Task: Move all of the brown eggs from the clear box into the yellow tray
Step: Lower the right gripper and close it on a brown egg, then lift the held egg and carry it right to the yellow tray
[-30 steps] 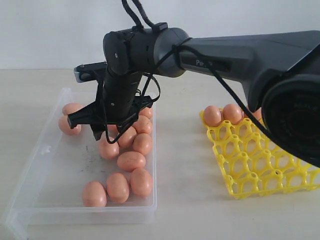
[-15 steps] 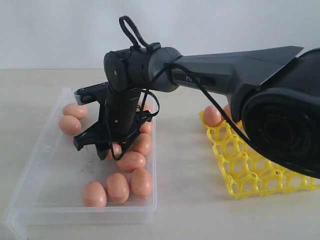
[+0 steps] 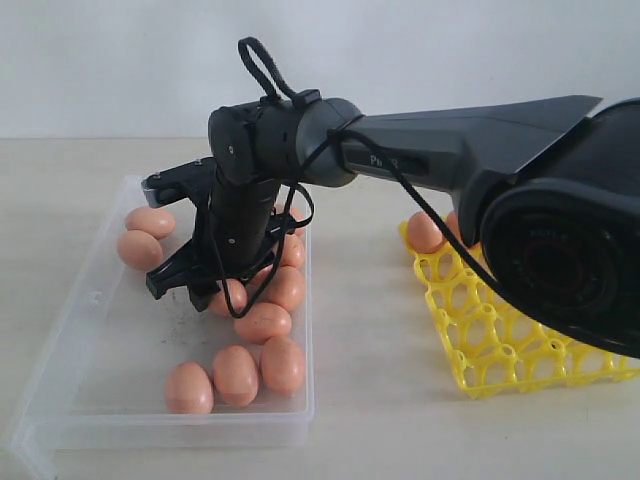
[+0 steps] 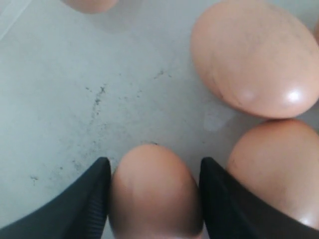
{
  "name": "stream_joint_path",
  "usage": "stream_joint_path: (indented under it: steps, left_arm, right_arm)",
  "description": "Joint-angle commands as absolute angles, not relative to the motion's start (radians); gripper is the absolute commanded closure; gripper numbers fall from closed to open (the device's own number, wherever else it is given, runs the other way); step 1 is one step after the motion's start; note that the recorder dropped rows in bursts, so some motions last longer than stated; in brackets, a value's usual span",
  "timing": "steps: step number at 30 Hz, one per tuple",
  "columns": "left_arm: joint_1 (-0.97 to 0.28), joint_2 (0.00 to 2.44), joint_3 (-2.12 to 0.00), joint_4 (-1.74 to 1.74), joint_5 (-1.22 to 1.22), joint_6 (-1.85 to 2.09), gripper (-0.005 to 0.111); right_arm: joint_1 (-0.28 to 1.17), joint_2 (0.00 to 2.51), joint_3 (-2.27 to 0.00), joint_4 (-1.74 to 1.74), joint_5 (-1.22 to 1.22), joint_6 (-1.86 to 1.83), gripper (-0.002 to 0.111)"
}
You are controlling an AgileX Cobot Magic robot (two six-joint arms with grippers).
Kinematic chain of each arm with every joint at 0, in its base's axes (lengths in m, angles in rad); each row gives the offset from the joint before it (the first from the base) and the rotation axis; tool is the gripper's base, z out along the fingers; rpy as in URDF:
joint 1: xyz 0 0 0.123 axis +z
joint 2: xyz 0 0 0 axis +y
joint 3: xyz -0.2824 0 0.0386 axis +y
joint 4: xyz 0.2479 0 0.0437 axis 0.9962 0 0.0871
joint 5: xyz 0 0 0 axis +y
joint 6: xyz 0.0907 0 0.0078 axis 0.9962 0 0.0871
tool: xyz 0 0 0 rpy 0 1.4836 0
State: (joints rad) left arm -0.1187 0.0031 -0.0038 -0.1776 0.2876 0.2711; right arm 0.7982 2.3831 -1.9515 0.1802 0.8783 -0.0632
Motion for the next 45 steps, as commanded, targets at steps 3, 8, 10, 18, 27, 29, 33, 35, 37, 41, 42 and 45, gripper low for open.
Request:
stream_joint_path:
  steps: [3,8,10,18,27,29,33,35,37,41,42,45]
  left_arm:
    - [-0.125,0.000,0.000,-0.176,0.285,0.271,0.103]
    - [-0.125,0.000,0.000,-0.176,0.285,0.271,0.103]
    - [-0.125,0.000,0.000,-0.176,0.285,0.271,0.103]
    - [-0.125,0.000,0.000,-0.176,0.285,0.271,0.103]
    - [-0.125,0.000,0.000,-0.176,0.285,0.271,0.103]
    - [-0.125,0.000,0.000,-0.176,0.285,0.271,0.103]
    - [-0.125,0.000,0.000,-0.176,0.285,0.271,0.103]
    - [-0.125,0.000,0.000,-0.176,0.285,0.271,0.103]
    - [-0.125,0.000,0.000,-0.176,0.285,0.271,0.103]
    - [-0.125,0.000,0.000,-0.176,0.285,0.271,0.103]
    - [-0.125,0.000,0.000,-0.176,0.285,0.271,0.103]
    - [-0.125,0.000,0.000,-0.176,0.285,0.271,0.103]
  right_arm:
    - [0.799,2.383,-1.959,0.176,0.897,-0.079,0.060]
    - [0.799,2.383,-1.959,0.176,0.893,-0.111,0.090]
    - [0.799,2.383,-1.959,0.176,0.866,-0.176,0.108]
    - [0.803,2.383,-1.889,0.204,0.463,-0.259,0.108]
    - [0.883,2.373,-1.643,0.219,-0.291,-0.327,0.108]
    - [0.894,2.359,-1.591,0.216,-0.416,-0.350,0.108]
    - [0.907,2.312,-1.458,0.216,-0.728,-0.341,0.108]
    - [0.911,2.286,-1.357,0.216,-0.953,-0.284,0.108]
    - [0.911,2.265,-1.245,0.216,-1.175,-0.223,0.108]
    - [0.902,2.188,-1.059,0.245,-1.221,-0.146,0.108]
    - [0.897,2.161,-1.022,0.247,-1.221,-0.146,0.108]
    - [0.862,2.083,-0.889,0.255,-1.221,-0.131,0.108]
